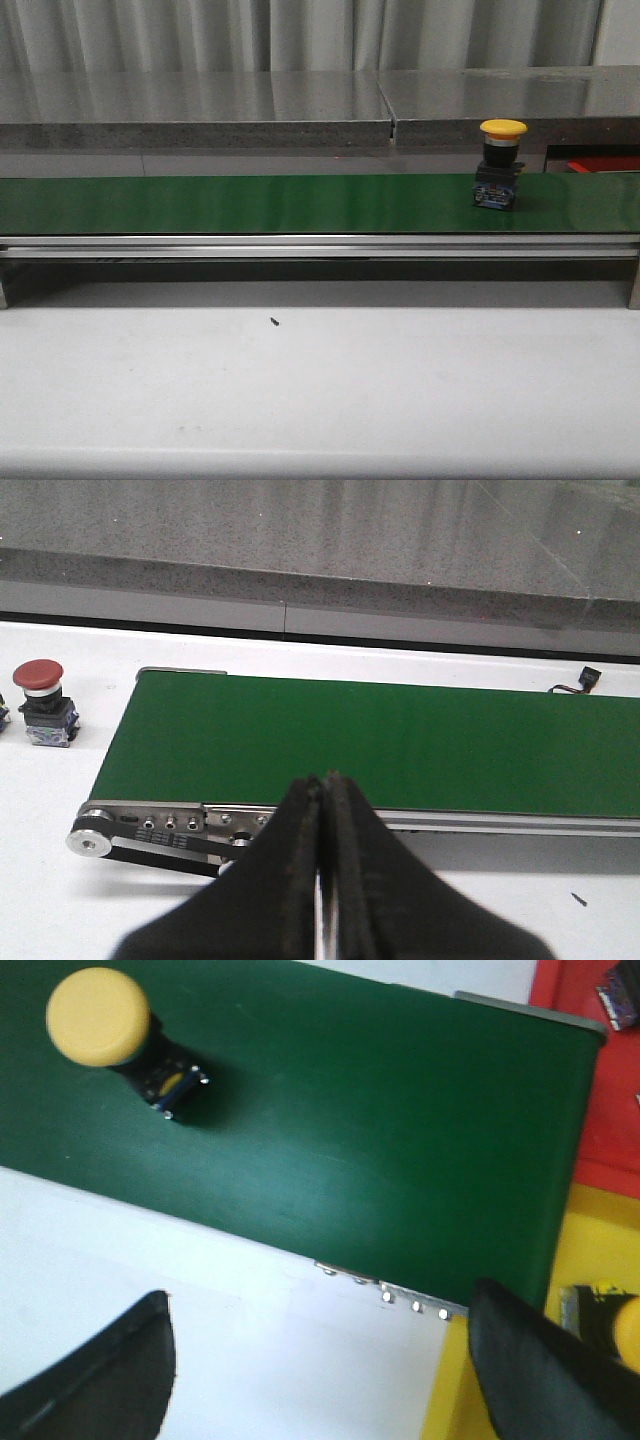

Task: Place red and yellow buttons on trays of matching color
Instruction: 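Grasp the yellow button arriving at the belt's end with the right gripper, then place the yellow button in the yellow tray and release it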

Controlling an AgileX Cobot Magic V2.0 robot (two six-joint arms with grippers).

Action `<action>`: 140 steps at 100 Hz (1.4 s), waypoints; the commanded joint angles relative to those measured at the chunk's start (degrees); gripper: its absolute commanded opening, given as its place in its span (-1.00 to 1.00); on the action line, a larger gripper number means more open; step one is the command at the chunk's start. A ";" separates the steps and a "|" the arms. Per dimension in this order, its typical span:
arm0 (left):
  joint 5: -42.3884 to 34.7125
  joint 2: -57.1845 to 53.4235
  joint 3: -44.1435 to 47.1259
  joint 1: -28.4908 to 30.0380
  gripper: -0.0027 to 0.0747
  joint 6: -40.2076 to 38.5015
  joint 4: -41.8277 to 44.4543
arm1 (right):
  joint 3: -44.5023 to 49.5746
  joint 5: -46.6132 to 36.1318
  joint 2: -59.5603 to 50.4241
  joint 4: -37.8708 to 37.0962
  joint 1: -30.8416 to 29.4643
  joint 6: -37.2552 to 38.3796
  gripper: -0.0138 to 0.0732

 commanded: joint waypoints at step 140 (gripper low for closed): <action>-3.82 0.02 -1.51 -0.43 -0.98 -0.15 -1.01 | -20.09 3.99 17.72 -1.32 5.44 4.80 -0.22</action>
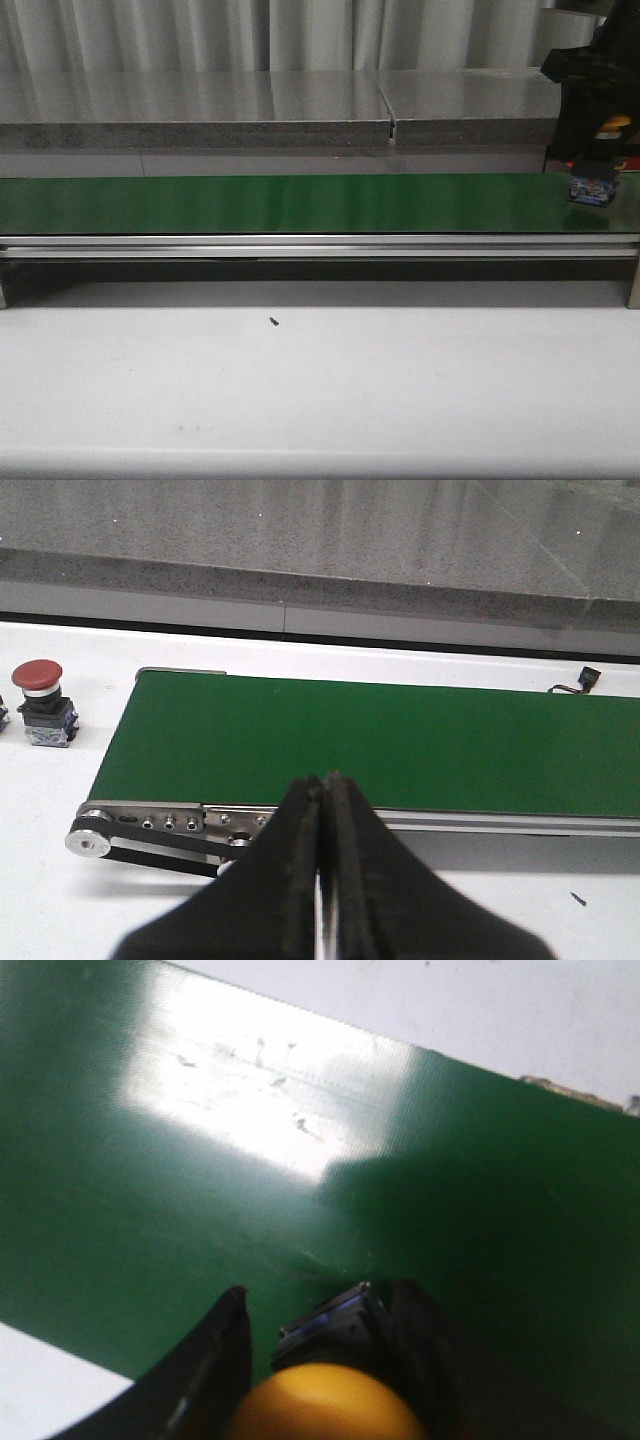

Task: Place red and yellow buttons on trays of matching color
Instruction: 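Place the yellow button in the yellow tray and release it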

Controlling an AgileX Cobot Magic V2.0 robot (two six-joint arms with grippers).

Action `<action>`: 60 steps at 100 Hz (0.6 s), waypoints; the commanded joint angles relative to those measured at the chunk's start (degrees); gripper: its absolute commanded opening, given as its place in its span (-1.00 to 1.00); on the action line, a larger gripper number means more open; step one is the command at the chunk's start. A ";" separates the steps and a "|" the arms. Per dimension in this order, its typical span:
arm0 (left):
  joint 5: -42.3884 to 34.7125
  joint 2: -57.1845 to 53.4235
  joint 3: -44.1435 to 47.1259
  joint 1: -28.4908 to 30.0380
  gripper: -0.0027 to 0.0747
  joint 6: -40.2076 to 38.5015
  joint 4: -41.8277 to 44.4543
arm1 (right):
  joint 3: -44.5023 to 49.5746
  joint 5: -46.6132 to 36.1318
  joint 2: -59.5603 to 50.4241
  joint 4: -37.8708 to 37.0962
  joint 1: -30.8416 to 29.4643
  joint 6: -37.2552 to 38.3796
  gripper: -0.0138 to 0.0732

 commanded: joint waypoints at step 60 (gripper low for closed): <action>-3.82 0.02 -1.51 -0.43 -0.98 -0.15 -1.01 | 22.24 -3.94 -26.14 -3.00 -21.43 10.20 -0.22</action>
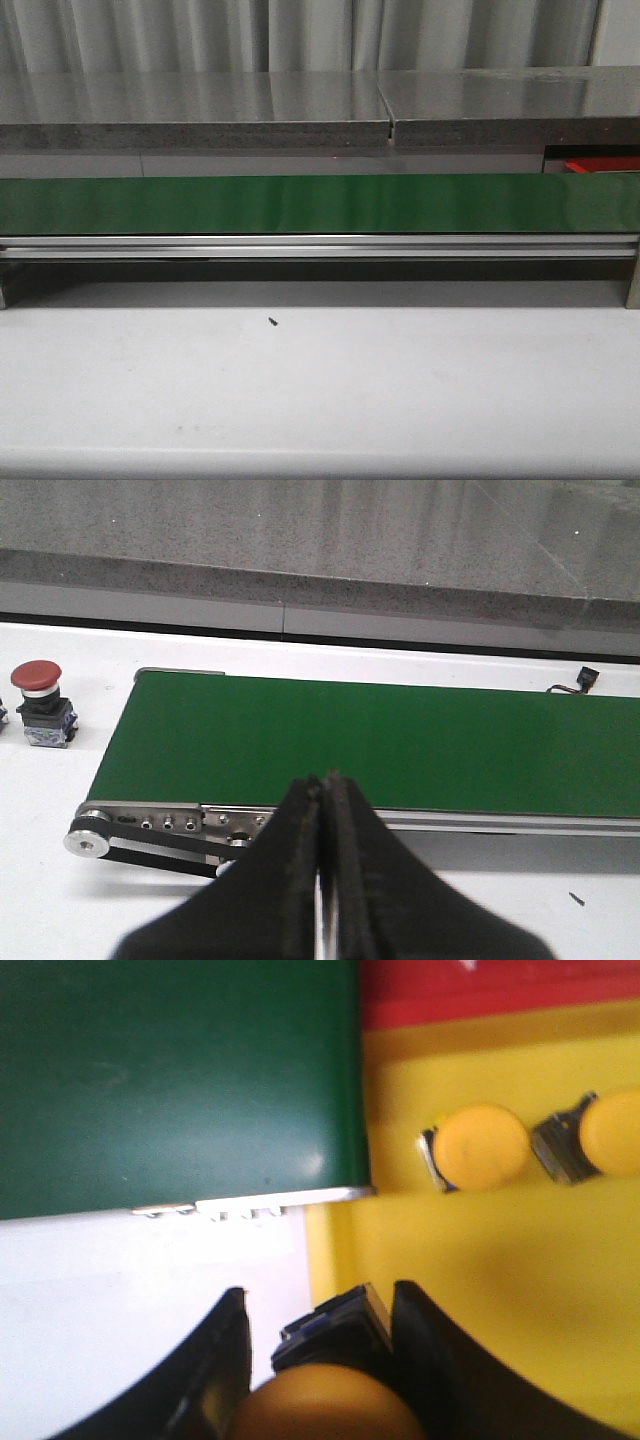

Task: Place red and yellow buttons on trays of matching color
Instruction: 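Place the yellow button in the yellow tray and release it, then return the right gripper to wait beside the belt's end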

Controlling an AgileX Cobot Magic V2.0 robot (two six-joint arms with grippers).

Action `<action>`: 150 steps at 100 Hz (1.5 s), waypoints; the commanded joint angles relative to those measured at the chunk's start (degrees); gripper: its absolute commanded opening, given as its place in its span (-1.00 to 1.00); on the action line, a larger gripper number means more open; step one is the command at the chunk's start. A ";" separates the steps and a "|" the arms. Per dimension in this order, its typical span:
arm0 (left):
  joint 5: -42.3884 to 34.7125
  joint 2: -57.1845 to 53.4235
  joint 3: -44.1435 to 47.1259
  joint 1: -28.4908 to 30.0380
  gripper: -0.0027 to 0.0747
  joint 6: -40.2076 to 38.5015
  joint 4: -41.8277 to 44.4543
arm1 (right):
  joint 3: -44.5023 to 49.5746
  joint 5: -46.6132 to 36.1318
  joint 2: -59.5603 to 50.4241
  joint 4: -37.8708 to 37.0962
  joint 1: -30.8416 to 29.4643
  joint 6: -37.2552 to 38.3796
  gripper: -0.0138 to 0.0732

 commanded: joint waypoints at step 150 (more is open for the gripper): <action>-3.82 0.02 -1.51 -0.43 -0.98 -0.15 -1.01 | 16.89 -22.09 -4.74 0.73 -3.34 1.64 0.69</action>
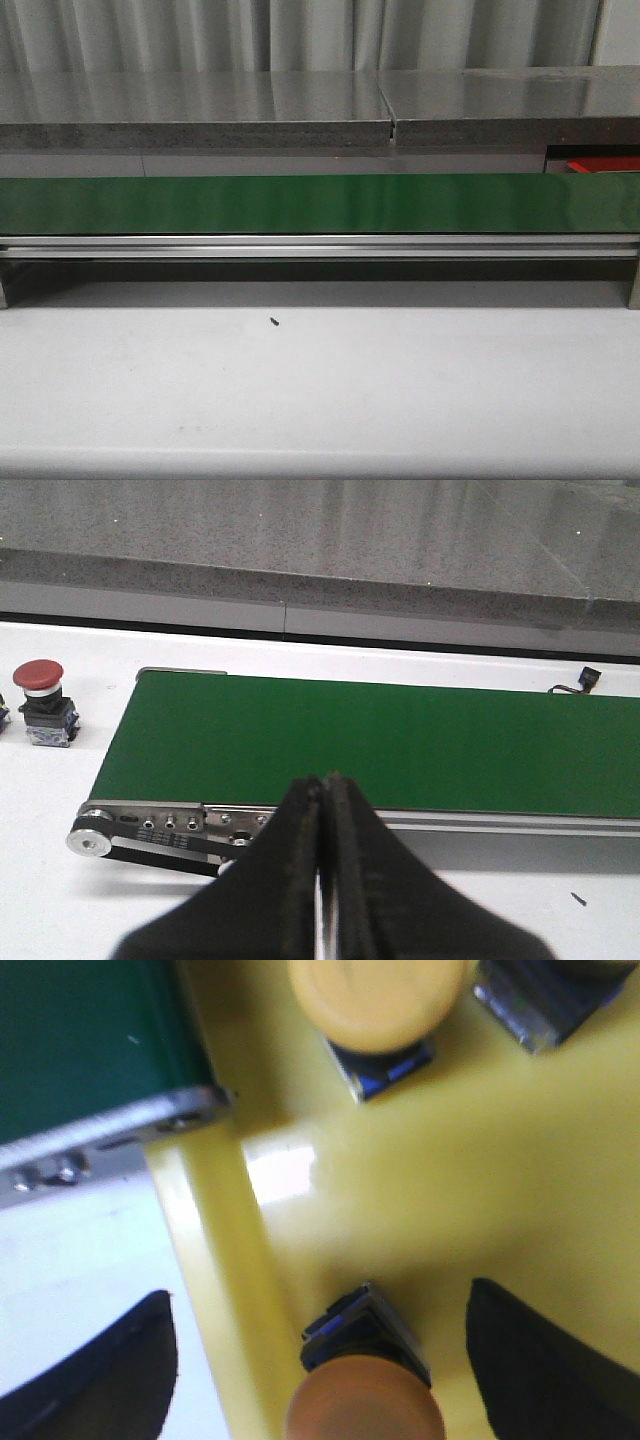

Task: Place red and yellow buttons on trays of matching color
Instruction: 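Return the right gripper to wait beside the belt's end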

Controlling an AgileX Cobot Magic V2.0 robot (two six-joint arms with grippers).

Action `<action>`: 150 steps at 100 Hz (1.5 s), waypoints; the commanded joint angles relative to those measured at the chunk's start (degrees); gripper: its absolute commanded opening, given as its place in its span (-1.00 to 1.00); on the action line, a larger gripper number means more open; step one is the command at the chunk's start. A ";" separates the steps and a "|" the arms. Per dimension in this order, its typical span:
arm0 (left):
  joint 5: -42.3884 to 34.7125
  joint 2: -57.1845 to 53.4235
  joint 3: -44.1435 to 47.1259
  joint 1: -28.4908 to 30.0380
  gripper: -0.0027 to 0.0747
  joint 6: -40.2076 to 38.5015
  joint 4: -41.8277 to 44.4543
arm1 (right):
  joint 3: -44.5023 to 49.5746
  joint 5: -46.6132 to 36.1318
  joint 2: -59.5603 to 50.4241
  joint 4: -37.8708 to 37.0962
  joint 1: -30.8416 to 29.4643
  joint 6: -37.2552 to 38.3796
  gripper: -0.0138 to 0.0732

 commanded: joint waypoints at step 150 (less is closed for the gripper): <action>-3.82 0.02 -1.51 -0.43 -0.98 -0.15 -1.01 | 7.08 3.54 -48.63 -2.20 21.83 -4.20 -0.95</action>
